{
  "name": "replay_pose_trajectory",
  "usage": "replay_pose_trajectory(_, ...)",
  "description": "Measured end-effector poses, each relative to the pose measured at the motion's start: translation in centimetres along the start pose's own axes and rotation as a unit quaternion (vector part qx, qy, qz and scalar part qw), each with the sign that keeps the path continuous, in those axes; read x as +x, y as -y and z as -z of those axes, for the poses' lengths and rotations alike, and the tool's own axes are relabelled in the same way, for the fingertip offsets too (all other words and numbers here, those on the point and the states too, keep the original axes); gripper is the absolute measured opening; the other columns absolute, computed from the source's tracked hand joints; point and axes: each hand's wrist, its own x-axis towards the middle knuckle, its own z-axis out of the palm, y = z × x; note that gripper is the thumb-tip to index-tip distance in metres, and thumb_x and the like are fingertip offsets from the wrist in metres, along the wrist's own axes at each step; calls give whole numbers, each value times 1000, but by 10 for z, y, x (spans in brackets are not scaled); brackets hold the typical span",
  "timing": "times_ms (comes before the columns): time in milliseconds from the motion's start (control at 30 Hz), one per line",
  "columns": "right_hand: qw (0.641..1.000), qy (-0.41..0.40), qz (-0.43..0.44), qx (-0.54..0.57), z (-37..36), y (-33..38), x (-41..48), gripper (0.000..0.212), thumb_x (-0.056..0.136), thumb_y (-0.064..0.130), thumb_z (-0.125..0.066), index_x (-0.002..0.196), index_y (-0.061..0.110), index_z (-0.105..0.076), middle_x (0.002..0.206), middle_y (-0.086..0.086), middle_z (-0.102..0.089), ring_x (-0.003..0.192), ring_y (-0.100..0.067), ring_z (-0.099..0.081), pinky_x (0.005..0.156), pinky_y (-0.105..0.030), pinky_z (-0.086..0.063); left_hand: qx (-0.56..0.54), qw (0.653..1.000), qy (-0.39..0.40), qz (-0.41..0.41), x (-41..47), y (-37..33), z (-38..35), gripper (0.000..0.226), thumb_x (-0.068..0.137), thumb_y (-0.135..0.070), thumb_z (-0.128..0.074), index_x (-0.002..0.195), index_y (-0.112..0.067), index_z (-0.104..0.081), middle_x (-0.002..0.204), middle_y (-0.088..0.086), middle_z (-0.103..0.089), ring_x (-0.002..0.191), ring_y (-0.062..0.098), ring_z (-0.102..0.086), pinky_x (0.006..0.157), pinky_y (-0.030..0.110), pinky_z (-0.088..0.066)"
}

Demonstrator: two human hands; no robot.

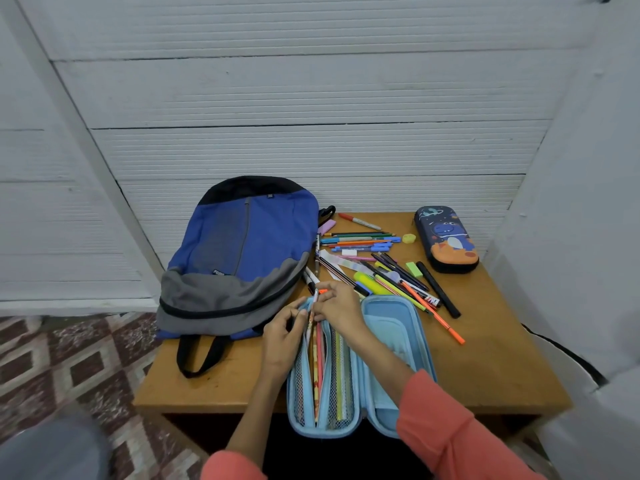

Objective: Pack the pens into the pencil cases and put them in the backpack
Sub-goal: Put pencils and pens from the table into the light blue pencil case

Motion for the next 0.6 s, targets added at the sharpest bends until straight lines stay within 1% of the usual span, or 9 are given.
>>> replay_pose_trajectory(67, 1000, 10, 10, -9, -1, 0, -3, 42, 78, -7, -69, 118, 4, -60, 75, -3, -61, 62, -18, -64, 66, -34, -60, -3, 1000, 1, 0, 0, -1, 0, 18, 96, -13, -58, 83, -7, -68, 122, -8, -66, 111, -3, -59, 96, 25, -47)
replay_pose_trajectory(167, 1000, 18, 12, -5, 1, -2, -8, 41, 78, -5, -73, 116, 2, -61, 69, -2, -58, 60, -15, -64, 63, -31, -59, -5, 1000, 1, -7, -1, -3, 0, 22, 93, -24, -57, 84, -8, -69, 121, -10, -66, 108, -5, -60, 89, 13, -45)
replay_pose_trajectory(233, 999, 36, 2, -12, 4, -3, -12, 40, 78, -3, -74, 115, 4, -60, 65, 0, -57, 58, -12, -64, 63, -31, -60, -3, 1000, 7, -3, -1, -2, 0, 21, 96, -17, -58, 81, -7, -68, 122, -8, -66, 109, -4, -60, 91, 14, -44)
replay_pose_trajectory(300, 998, 61, -12, -31, 6, -3, -15, 39, 78, -4, -73, 114, 5, -60, 67, -1, -58, 57, -12, -65, 66, -35, -61, -3, 1000, 7, 1, 0, -1, 0, 21, 96, -12, -57, 78, -6, -67, 122, -6, -66, 111, -3, -59, 94, 19, -44)
replay_pose_trajectory(367, 995, 85, -19, -45, 6, -3, -19, 39, 79, -6, -73, 113, 4, -59, 69, -3, -59, 59, -15, -66, 67, -38, -61, -4, 1000, 6, 6, 0, 0, 0, 21, 96, -11, -57, 78, -6, -67, 121, -7, -65, 112, -2, -59, 96, 23, -45)
replay_pose_trajectory(467, 994, 90, -14, -57, 5, -2, -22, 39, 79, -9, -70, 115, -1, -59, 76, -7, -56, 66, -21, -67, 67, -41, -61, -3, 1000, 3, 5, 0, -1, 0, 19, 96, -8, -57, 79, -9, -67, 120, -10, -65, 111, -5, -58, 93, 17, -44)
replay_pose_trajectory(533, 994, 88, -8, -64, 6, -2, -24, 39, 80, -11, -69, 116, -2, -59, 80, -6, -54, 67, -21, -66, 69, -41, -61, -1, 1000, 3, 4, -1, -2, -1, 20, 96, -7, -56, 78, -12, -66, 119, -12, -65, 110, -8, -58, 91, 12, -42)
replay_pose_trajectory(600, 993, 94, -8, -70, 5, -2, -26, 42, 79, -14, -68, 117, 0, -58, 77, -5, -54, 67, -18, -64, 69, -38, -61, 0, 1000, 4, 2, -1, -1, 0, 22, 96, -7, -56, 77, -13, -65, 119, -13, -64, 110, -7, -58, 90, 11, -42)
